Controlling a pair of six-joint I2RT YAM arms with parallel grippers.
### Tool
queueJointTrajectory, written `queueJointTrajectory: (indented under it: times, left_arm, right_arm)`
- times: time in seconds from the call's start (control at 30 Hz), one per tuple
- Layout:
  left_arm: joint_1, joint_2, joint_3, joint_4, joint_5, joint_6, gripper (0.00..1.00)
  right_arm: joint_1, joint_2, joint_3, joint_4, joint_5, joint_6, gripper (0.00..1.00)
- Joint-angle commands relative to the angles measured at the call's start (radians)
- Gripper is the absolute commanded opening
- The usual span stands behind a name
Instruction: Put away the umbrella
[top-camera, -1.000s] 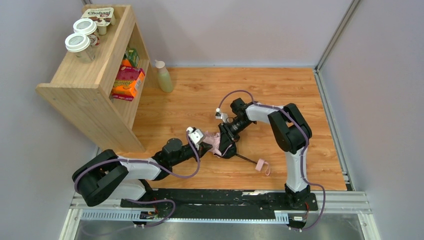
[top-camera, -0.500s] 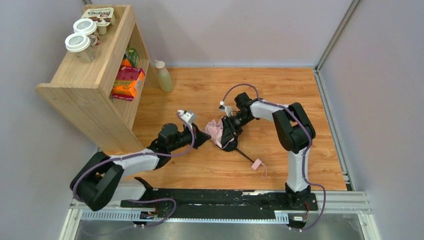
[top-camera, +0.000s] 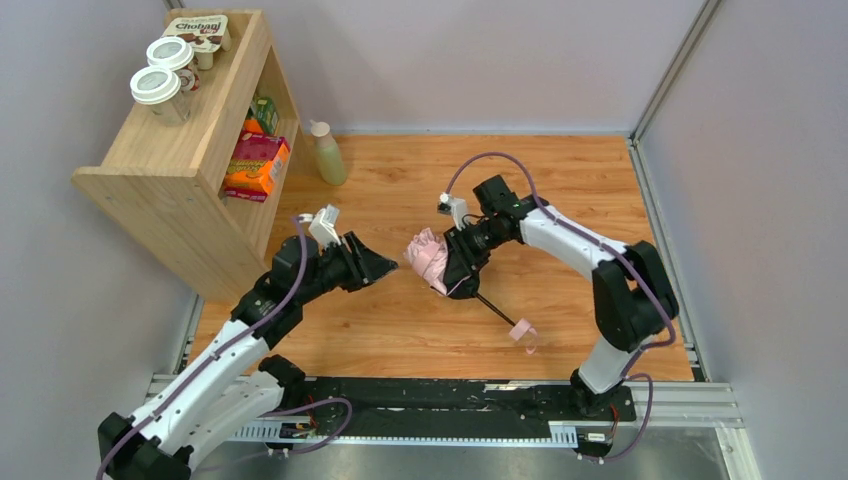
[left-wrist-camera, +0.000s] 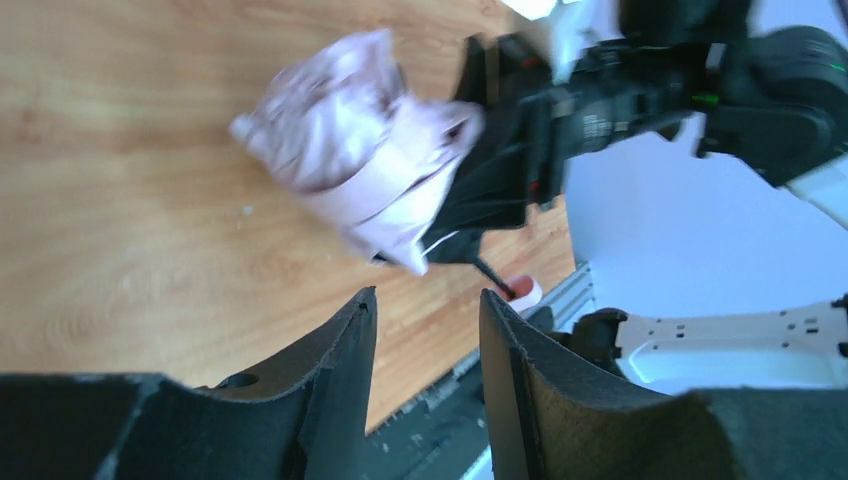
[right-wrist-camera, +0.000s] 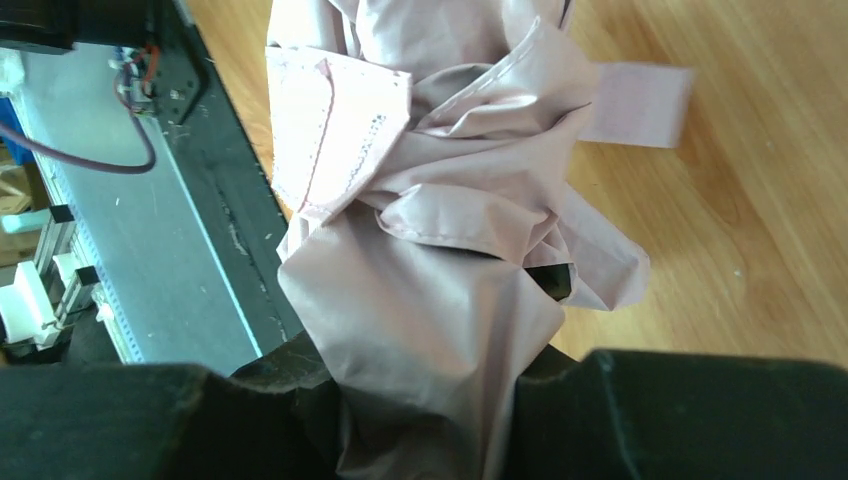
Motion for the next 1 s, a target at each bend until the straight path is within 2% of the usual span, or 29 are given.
queueJointTrajectory:
  times: [0.0, 0.07, 0.1, 0.27, 0.3, 0.33, 0.4, 0.47, 0.57, 0.73, 0.97]
  left_arm:
    - [0.010, -0.068, 0.036, -0.310, 0.027, -0.248, 0.50]
    - [0.011, -0.076, 0.007, -0.317, 0.088, -0.431, 0.50]
    - [0.013, -0.075, -0.025, -0.304, 0.121, -0.475, 0.50]
    - [0.011, -0.122, -0.206, -0.006, 0.241, -0.792, 0.55]
    - [0.013, -0.145, -0.232, 0.056, 0.245, -0.832, 0.61]
    - [0.011, -0.156, -0.269, 0.082, 0.242, -0.910, 0.63]
    - [0.011, -0.196, -0.295, 0.064, 0.253, -1.004, 0.66]
    - [0.011, -0.246, -0.280, -0.051, 0.236, -1.062, 0.67]
    - [0.011, -0.335, -0.251, -0.247, 0.138, -1.137, 0.68]
    - [0.011, -0.346, -0.241, -0.289, 0.066, -1.257, 0.69]
    - [0.011, -0.228, -0.206, -0.288, 0.147, -1.320, 0.70]
  right_arm:
    - [0.006, -0.182, 0.027, -0.059, -0.028, 0.015, 0.00]
    - [0.013, -0.228, 0.047, -0.107, -0.021, 0.002, 0.00]
    - [0.016, -0.247, 0.059, -0.131, -0.020, -0.009, 0.00]
    - [0.055, -0.320, 0.102, -0.197, 0.015, -0.048, 0.00]
    - [0.059, -0.329, 0.113, -0.214, 0.020, -0.054, 0.00]
    - [0.064, -0.336, 0.125, -0.231, 0.020, -0.064, 0.00]
    - [0.076, -0.351, 0.142, -0.250, 0.044, -0.071, 0.00]
    - [0.096, -0.363, 0.162, -0.276, 0.081, -0.084, 0.00]
    - [0.133, -0.386, 0.185, -0.291, 0.110, -0.103, 0.00]
    - [0.190, -0.426, 0.182, -0.245, 0.120, -0.114, 0.00]
    - [0.297, -0.451, 0.205, -0.199, 0.192, -0.135, 0.00]
